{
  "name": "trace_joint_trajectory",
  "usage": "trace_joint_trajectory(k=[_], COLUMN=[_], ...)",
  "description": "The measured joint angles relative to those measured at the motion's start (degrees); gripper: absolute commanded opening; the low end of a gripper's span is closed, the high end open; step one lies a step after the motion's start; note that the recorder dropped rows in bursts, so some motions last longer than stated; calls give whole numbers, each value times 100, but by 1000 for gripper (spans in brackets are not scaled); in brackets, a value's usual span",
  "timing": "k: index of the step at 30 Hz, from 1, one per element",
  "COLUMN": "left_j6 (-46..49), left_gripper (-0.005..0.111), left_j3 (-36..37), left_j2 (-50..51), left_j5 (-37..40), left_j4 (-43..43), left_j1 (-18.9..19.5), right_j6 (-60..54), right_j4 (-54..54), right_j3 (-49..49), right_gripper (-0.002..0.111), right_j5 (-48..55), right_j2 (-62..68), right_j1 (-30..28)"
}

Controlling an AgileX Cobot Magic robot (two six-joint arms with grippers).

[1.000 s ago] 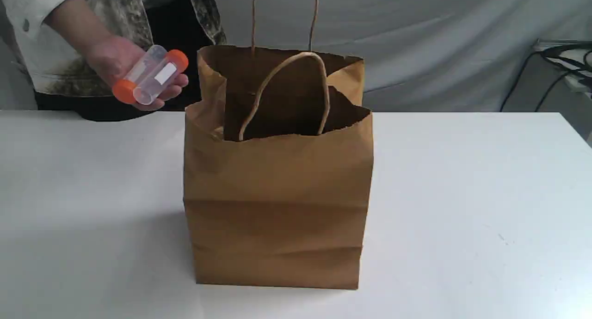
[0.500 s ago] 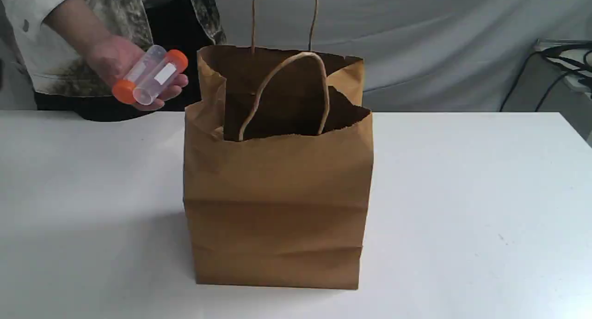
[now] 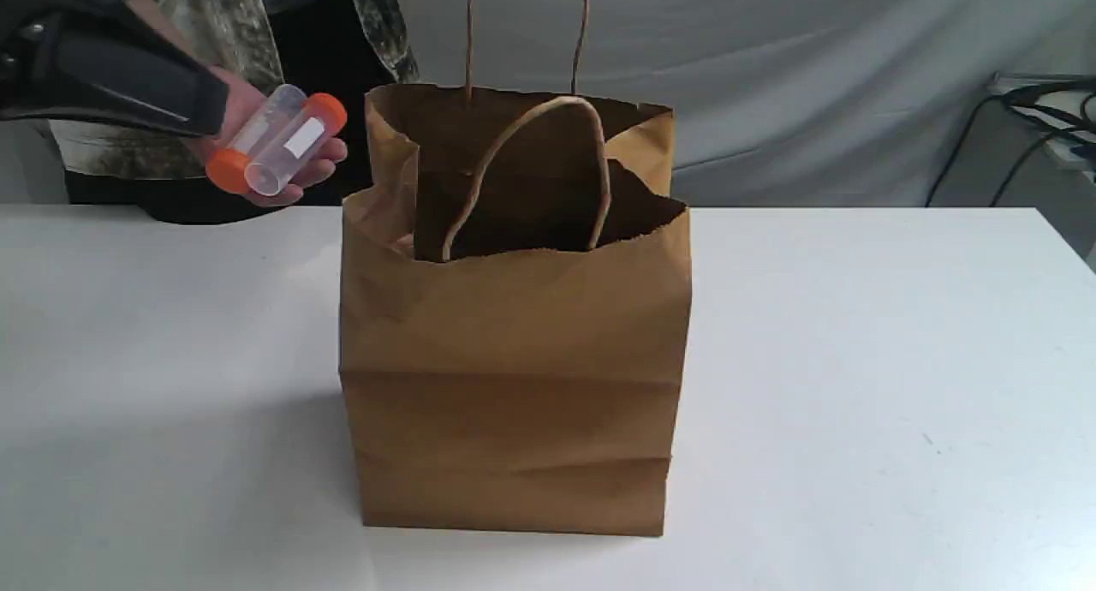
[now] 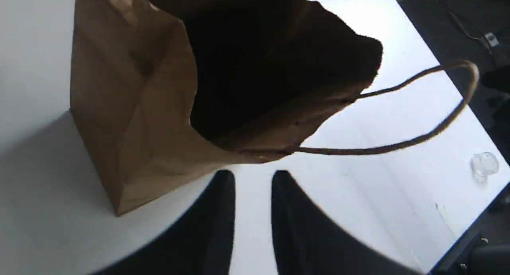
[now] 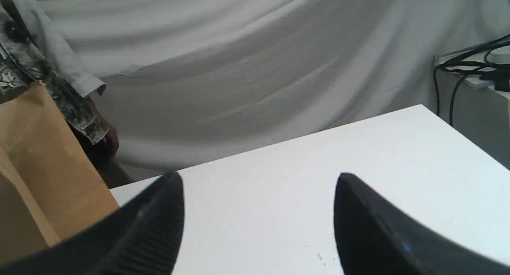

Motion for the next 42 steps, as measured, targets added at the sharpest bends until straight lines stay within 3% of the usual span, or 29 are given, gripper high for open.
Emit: trace_joint_trajectory(k=[5, 8, 22, 34, 42], left_j6=[-205, -258, -323, 2795, 3431], left_gripper=[54, 63, 63, 63, 63], left_j3=[-483, -847, -2925, -4472, -4587], left_j2=[650, 1030, 2876, 3838, 4239], left_j5=[66, 66, 165, 217, 308], left_j4=[-135, -161, -235, 153, 234], left_j1=[0, 0, 0, -97, -139], right_j6=[0, 0, 0, 0, 0], right_j4=[0, 0, 0, 0, 0], right_j3=[0, 0, 0, 0, 0], right_gripper=[55, 55, 55, 55, 55], right_j5=[0, 0, 109, 196, 216], right_j2=[0, 0, 0, 0, 0], right_j1=[0, 0, 0, 0, 0])
